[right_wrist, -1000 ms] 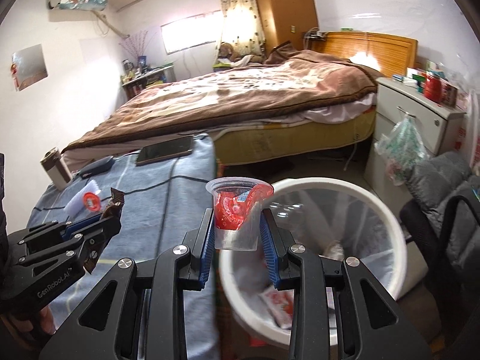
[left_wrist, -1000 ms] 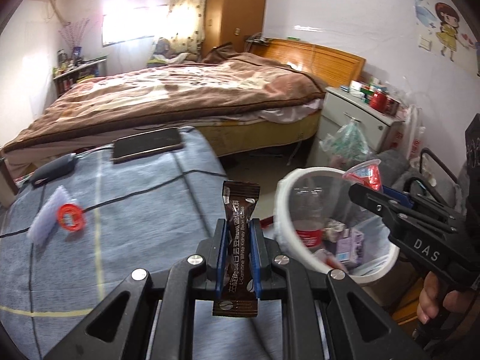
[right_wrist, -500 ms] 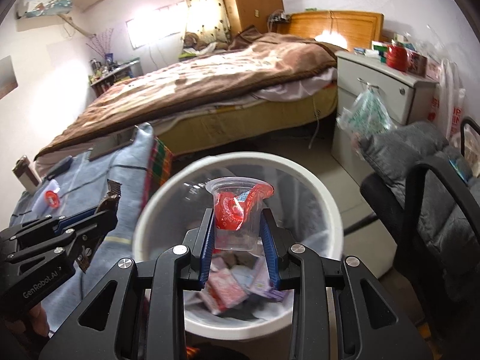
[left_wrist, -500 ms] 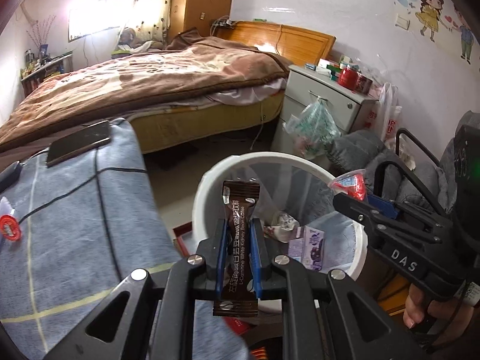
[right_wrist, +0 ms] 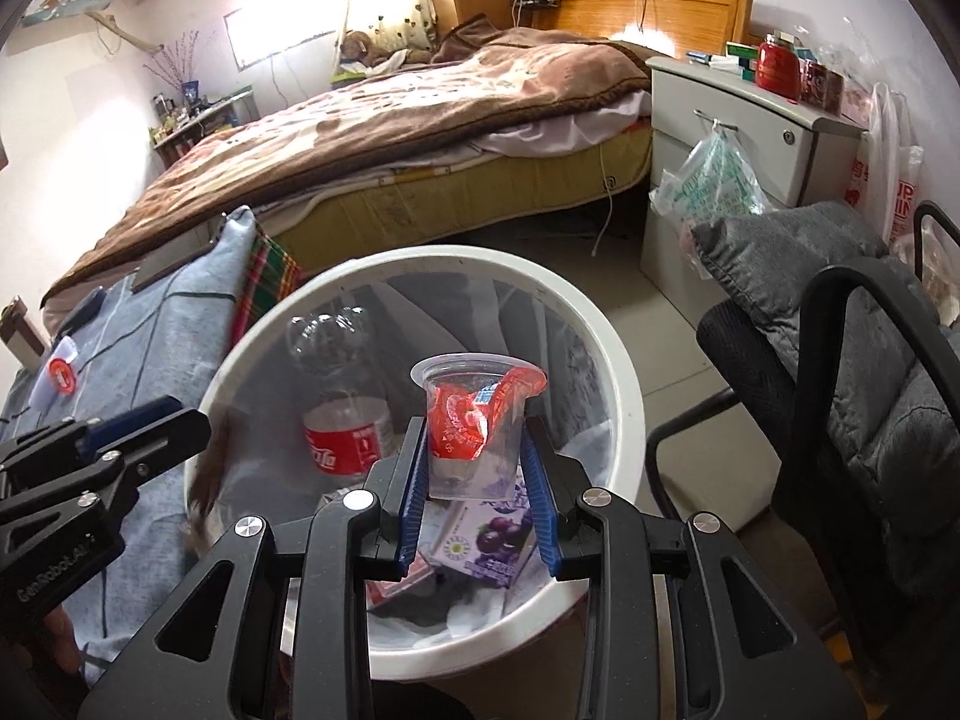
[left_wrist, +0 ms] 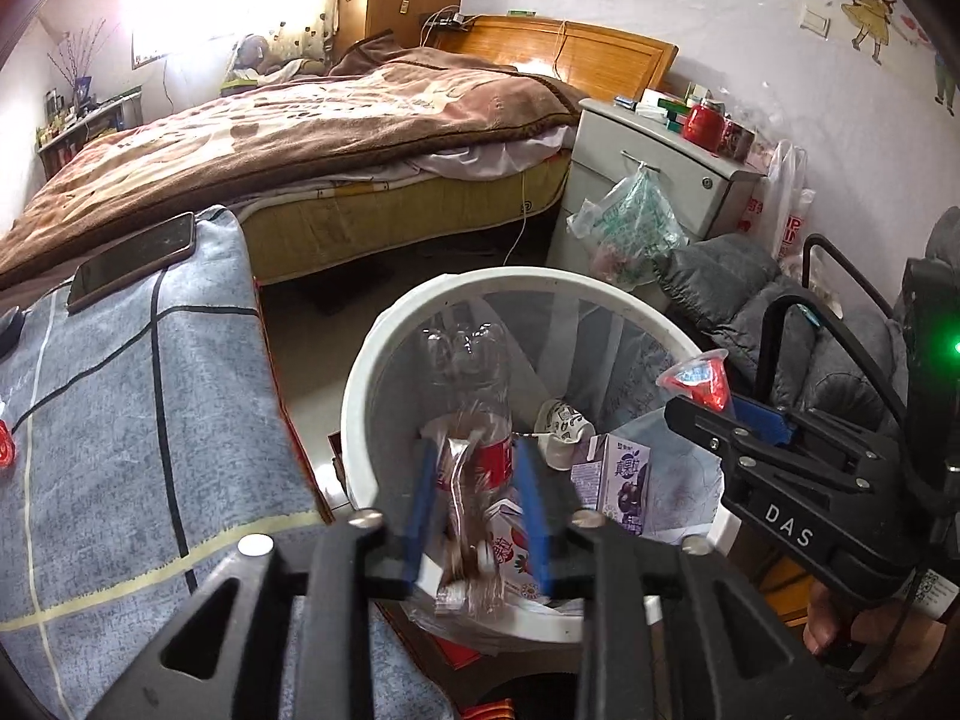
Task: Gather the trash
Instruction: 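Open the left tool over the bin while the right tool releases the plastic cup, then move both open tools back toward the foam net and red lid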
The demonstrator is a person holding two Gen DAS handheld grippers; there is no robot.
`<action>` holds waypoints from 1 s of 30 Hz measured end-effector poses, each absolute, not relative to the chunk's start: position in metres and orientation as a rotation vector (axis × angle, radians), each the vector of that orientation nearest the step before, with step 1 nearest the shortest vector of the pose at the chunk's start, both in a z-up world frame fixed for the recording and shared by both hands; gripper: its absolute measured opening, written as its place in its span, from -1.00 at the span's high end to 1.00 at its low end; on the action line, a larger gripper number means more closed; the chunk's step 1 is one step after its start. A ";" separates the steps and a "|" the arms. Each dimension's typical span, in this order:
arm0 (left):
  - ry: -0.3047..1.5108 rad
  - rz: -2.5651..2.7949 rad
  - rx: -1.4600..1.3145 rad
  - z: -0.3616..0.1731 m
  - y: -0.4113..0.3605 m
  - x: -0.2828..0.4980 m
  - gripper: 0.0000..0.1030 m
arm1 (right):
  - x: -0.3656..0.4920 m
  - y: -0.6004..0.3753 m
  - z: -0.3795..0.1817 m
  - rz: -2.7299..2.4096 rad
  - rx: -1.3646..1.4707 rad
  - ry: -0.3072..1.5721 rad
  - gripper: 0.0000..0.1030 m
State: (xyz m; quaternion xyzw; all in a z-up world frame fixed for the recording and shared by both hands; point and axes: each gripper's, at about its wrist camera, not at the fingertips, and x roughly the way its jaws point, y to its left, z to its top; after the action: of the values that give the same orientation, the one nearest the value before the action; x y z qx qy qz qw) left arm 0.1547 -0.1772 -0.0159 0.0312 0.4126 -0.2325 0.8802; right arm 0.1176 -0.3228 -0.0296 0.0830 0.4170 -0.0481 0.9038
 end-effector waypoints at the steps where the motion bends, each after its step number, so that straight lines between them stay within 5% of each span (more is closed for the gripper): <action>1: 0.859 -0.485 0.062 -0.016 -0.177 0.155 0.16 | 0.117 -0.323 -0.029 -0.104 0.169 0.861 0.36; 2: 0.860 -0.479 0.060 -0.016 -0.176 0.155 0.01 | 0.117 -0.323 -0.030 -0.110 0.166 0.861 0.33; 8: 0.861 -0.470 0.049 -0.015 -0.170 0.154 0.00 | 0.114 -0.320 -0.026 -0.109 0.167 0.846 0.01; 30: 0.734 -0.362 -0.004 0.021 -0.096 0.130 0.00 | 0.108 -0.278 0.005 -0.073 0.139 0.748 0.00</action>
State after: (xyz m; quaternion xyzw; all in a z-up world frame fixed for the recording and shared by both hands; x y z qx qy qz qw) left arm 0.1305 -0.0959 0.0209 -0.0019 0.3569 -0.1759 0.9175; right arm 0.1077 -0.2781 0.0048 0.0677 0.3649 -0.0355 0.9279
